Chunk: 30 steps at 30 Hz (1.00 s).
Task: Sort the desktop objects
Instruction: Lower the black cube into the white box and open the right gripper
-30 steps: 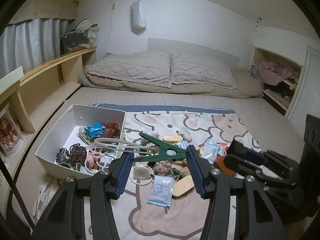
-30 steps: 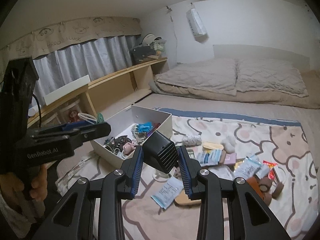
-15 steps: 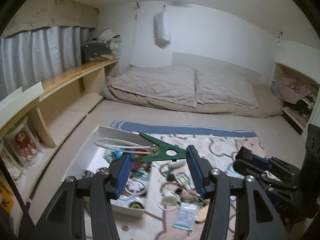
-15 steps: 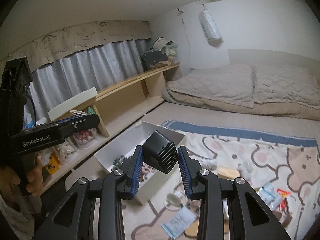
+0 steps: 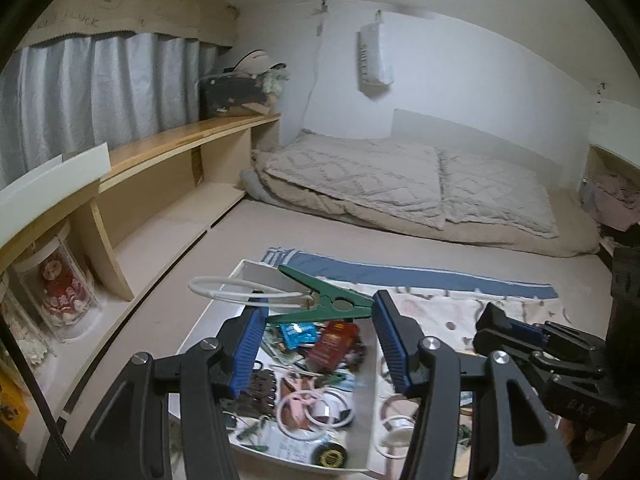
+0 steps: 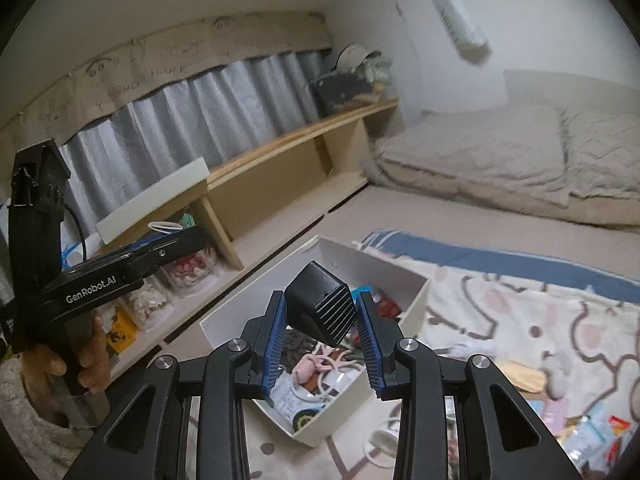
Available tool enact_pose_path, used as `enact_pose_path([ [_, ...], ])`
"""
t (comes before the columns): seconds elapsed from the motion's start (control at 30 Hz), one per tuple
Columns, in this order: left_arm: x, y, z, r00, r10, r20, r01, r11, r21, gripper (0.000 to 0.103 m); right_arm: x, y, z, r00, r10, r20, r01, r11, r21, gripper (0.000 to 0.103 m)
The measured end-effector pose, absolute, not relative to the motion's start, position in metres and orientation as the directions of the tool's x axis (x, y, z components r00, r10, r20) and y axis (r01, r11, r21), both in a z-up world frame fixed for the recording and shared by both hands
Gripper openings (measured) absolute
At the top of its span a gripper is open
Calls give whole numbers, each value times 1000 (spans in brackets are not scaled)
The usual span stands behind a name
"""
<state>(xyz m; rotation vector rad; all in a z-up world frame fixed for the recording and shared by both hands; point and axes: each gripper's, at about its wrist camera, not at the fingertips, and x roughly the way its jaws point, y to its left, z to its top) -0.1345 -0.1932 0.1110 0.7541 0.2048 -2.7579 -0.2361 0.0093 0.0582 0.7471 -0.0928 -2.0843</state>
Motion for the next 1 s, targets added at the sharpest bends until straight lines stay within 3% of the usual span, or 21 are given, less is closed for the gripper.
enact_pose_path([
  [0.53,-191,-267,41,-775,-224,-591,352,-929,-110,54,-333,-100,-22,-163,-757,-632,759,-506,410,36],
  [0.7,-212,-290,19,-749,-223,-624,388,-911,-139,54,-358,-144,-36,-163,-685,-710,795,-517,316,36],
  [1.0,-224,-320,0,-690,-298,-659,470,-877,-97,54,-402,-216,-72,-30,-598,-801,789,-506,349,36],
])
